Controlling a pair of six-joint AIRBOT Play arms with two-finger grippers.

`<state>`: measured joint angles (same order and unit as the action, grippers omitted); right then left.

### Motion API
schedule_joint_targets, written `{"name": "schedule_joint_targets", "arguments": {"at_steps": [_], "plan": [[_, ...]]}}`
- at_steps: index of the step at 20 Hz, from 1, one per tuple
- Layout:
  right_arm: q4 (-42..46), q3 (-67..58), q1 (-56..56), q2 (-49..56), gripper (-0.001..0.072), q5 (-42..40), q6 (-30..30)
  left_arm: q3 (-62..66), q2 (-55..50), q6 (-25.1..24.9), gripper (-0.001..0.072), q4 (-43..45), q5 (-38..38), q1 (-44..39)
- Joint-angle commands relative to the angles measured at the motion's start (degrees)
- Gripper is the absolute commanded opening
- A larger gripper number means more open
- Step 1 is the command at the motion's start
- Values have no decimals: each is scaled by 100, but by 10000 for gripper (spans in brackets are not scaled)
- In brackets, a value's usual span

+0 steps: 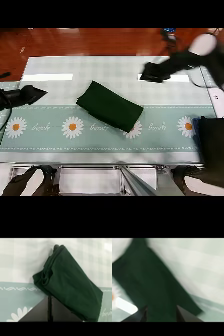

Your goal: Fold the shirts.

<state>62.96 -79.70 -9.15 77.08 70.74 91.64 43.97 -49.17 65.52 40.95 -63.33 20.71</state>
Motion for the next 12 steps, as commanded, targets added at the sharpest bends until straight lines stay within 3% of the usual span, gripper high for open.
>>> {"name": "schedule_joint_targets", "arguments": {"at_steps": [1,5,8,12], "plan": [[1161,2063,555,-1725,405,-835,1021,-323,-20,-11,25,-26,31,-184],[50,4404,581,-2406,405,-1943,1207,-699,-22,-9,25,-31,57,-584],[-1353,5246,581,-2302,410,-2614,678,-874,-26,13,25,-31,188,-857],[-2616,5333,422,-1506,412,-2782,-273,-876,-48,31,25,-92,479,-1036]]}}
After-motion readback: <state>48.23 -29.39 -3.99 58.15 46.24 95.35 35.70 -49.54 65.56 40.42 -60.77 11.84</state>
